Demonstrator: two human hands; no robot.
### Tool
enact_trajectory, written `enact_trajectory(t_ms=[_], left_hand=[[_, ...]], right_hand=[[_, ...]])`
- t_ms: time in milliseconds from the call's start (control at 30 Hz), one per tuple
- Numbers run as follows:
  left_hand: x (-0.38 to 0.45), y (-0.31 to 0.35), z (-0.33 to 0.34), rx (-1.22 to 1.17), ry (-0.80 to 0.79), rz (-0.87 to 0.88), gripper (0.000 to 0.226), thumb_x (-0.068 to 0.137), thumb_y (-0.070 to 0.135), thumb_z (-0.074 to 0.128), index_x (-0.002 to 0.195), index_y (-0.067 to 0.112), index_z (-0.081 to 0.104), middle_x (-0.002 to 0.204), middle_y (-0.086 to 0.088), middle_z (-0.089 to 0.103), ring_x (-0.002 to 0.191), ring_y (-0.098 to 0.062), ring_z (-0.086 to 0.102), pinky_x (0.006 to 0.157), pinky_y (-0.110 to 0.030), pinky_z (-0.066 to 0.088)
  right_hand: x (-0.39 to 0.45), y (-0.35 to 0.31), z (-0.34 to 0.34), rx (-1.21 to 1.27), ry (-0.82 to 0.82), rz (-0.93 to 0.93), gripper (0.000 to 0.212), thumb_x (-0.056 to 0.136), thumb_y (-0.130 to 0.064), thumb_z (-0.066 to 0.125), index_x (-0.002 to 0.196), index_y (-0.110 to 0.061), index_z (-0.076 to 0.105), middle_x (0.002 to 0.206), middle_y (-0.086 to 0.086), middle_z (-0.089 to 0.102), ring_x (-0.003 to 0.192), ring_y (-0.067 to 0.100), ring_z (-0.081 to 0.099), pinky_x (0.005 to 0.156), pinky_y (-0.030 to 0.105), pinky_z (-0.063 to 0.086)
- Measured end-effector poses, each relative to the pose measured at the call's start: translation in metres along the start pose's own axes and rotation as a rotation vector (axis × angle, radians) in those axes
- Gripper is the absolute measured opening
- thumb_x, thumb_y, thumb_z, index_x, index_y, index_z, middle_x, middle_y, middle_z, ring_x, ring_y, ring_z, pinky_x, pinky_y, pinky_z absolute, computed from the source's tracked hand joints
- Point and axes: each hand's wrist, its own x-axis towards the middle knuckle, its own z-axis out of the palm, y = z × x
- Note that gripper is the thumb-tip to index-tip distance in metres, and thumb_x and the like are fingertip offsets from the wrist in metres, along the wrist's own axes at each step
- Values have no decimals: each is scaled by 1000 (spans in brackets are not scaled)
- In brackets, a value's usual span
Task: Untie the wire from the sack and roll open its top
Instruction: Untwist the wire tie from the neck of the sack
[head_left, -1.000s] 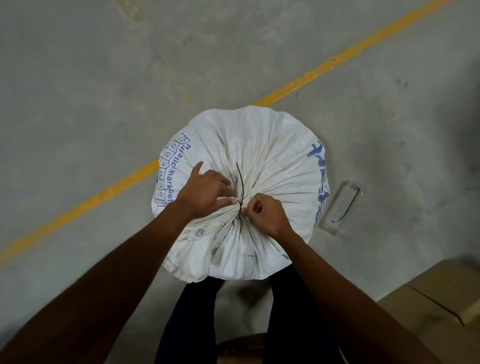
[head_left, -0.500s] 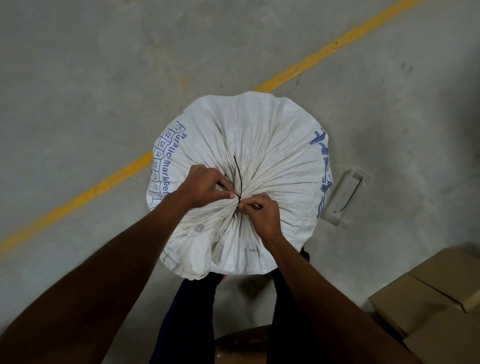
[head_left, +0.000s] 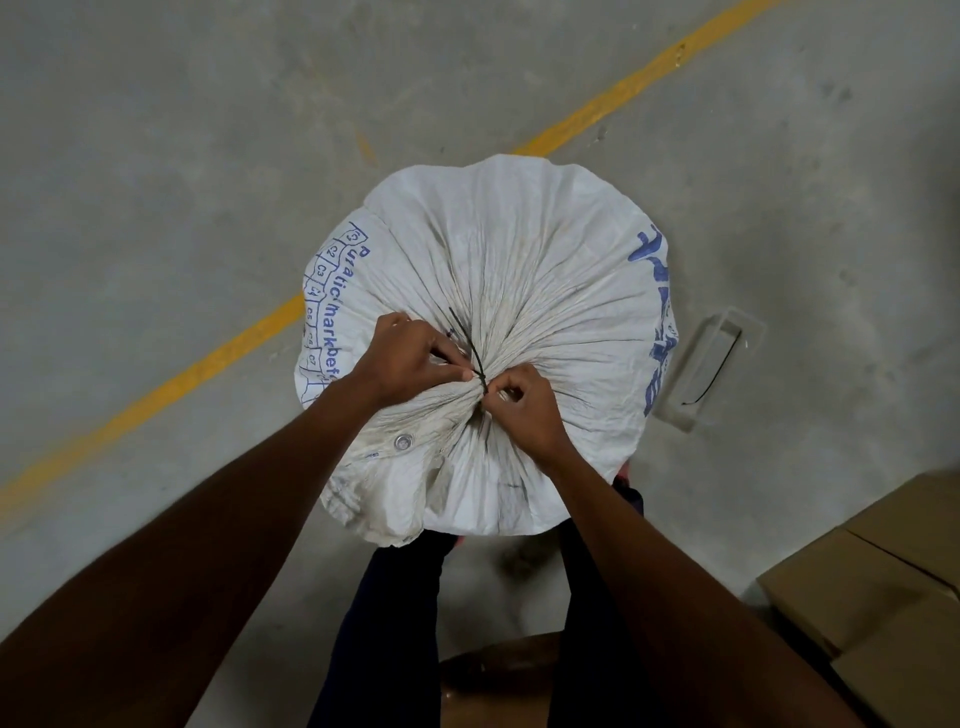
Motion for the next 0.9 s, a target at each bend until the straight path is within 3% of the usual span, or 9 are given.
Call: enact_trajectory(t_ms=[100,200,400,533,633,733,800,900], left_hand=[[-3,1,0,6,25,2,37,73,76,65,86,47,83,87,35,74,93,6,69,108,-56,40],[-5,2,0,-10,46,13,37,73,75,67,87,45,84,88,27,78,94,2,72,106,-56,44],[-7,6,0,-2,47,9,38,73,76,66,87,46,84,88,28,78,92,2,72,105,-57,44],[-9,7,-1,-11,47,3,39,72,76,67,88,45,84,88,28,77,93,0,72,104,-58,46],[-9,11,-1,-10,60,1,42,71,76,66,88,43,85,87,29,76,92,0,72,103,-58,46],[-9,14,-1,-10,73,-8,43,70,76,65,87,42,85,85,30,75,89,0,72,102,-56,47],[-10,14,-1,-11,69,-12,44,69,76,65,87,42,85,85,36,71,87,1,71,102,-55,47],[-9,15,1,-21,67,-13,43,70,75,66,87,41,86,84,39,68,86,3,70,101,-52,48]], right_hand=[[0,6,0,-8,-25,-36,6,65,-42,69,69,-38,68,92,-3,64,92,14,63,89,45,52],[-1,9,-5,-4,-61,-46,12,71,-43,73,74,-31,73,95,-1,65,95,13,63,88,41,52],[-2,16,-17,95,-140,-67,5,84,-7,81,83,-11,78,93,-4,67,104,21,62,89,31,48],[-4,15,-22,219,-190,12,23,83,-4,79,76,-26,77,88,-17,70,94,12,65,92,35,49],[-5,13,-27,239,-220,13,15,88,-13,81,74,-17,76,84,-13,68,87,9,63,86,31,47],[-5,14,-31,236,-225,-5,21,93,-17,77,76,-5,72,90,5,69,92,13,63,89,34,47],[-6,14,-33,254,-244,20,24,94,-13,73,70,-11,72,95,11,68,96,14,64,92,34,47],[-4,15,-35,290,-255,42,31,87,-11,70,59,-24,71,94,0,68,96,13,64,92,31,46]])
